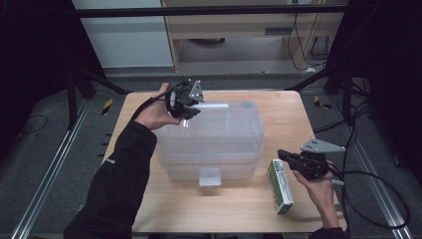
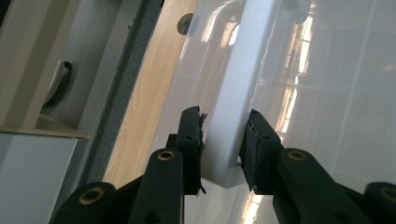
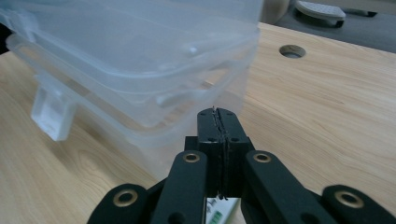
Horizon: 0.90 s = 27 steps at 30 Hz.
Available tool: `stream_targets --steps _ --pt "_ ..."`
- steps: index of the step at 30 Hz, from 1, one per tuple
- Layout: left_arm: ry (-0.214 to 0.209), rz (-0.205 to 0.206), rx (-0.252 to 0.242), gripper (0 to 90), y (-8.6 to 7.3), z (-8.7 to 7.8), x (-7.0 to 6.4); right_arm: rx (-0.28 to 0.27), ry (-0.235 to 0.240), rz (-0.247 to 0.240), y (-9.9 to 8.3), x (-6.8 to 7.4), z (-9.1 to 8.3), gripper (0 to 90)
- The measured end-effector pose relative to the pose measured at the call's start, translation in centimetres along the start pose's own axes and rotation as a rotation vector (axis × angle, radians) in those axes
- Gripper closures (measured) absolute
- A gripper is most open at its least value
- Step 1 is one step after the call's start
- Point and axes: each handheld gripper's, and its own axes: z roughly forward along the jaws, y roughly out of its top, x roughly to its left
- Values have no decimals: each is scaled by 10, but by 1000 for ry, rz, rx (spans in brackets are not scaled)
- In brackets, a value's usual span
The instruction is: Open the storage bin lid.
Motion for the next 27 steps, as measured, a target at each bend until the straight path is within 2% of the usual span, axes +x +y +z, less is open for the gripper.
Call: stream_targets --steps 3,13,16,27 --pt "4 -11 -11 703 0 1 3 6 38 -13 8 5 6 900" --pt "12 -36 -18 697 1 2 11 34 79 -26 13 10 23 900" --pt "10 -49 -24 695 1 2 13 31 110 -14 13 11 27 900" --pt "-13 -67 -35 691 -2 2 15 2 146 3 18 10 36 900"
